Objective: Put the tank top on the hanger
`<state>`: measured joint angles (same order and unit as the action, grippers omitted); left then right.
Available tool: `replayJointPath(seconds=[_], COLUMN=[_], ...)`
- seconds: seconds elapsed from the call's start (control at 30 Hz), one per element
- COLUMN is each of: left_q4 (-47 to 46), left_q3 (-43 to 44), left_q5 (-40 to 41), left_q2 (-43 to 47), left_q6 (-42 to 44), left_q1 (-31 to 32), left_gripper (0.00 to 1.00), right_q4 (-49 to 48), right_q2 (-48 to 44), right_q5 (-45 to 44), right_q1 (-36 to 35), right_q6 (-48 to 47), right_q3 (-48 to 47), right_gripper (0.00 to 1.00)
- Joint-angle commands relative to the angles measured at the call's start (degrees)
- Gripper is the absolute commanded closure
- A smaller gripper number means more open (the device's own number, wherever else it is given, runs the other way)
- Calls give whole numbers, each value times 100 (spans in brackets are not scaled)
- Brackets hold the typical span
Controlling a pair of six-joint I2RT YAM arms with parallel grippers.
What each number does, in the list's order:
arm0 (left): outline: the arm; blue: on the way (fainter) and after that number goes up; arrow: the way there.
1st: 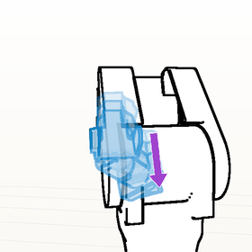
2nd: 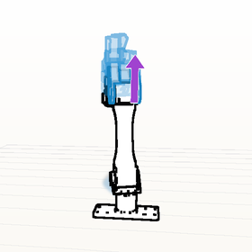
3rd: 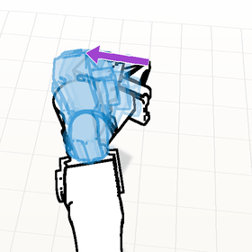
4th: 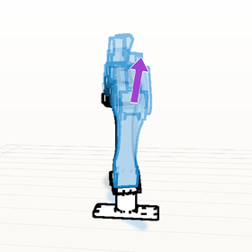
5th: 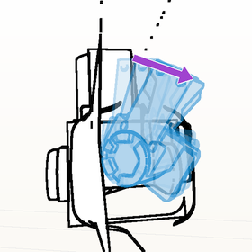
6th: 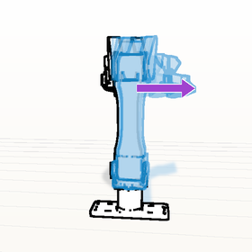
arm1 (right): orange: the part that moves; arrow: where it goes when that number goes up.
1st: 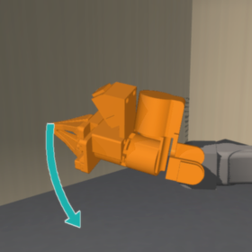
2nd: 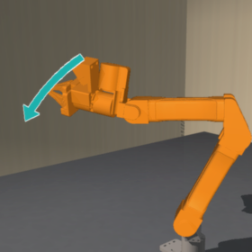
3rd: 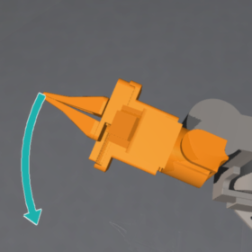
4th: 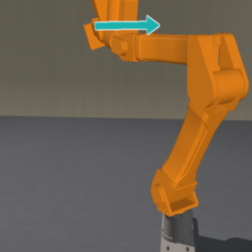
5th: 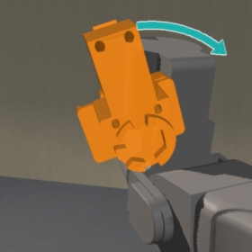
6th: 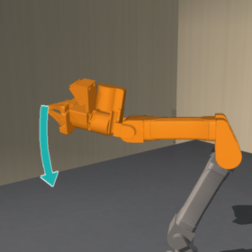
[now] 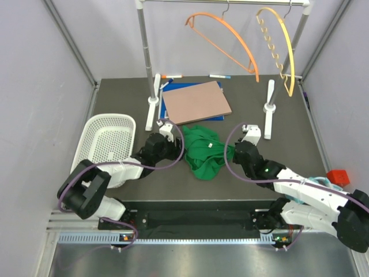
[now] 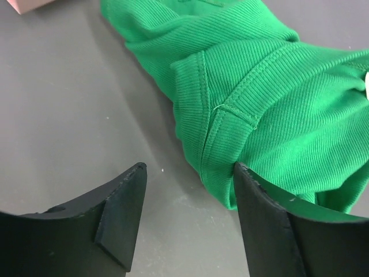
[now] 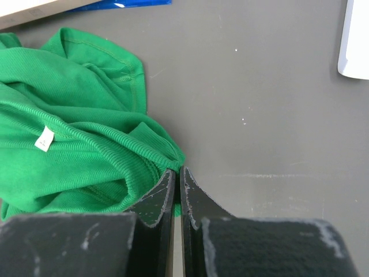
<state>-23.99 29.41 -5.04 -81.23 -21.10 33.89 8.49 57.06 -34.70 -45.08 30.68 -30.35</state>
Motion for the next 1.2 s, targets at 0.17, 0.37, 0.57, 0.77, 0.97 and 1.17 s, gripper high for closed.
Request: replayJointPath(seconds=[0.17,0.37,0.57,0.77,0.97,1.17], left_q4=[-633,-905,-1099,-898,-230,139], left_q3=[399,504,487,592,1865,2105], left_q5=[-172,-295,-235,450,1179,1251], left_q2=[-463,-745,-588,414,1336,2294], left_q6=[-34,-61,-105,36,370,485], left_q1=[21,21,13,21,4,21], left_gripper=[38,66,100,100,100,100], right_q4=[-225,-207,-111,82,697,645], right_q2=[-195,-230,-274,-134,78,-344], right_q5=[77,165,139,-54,-511,-512], right_q1=[70,70,70,104,219,219], right_q6=[61,79,0,-474,-1388,-1767], right_q3=[108,99,-41,-769,-2570,-3092], right_gripper=[99,99,99,98,98,95])
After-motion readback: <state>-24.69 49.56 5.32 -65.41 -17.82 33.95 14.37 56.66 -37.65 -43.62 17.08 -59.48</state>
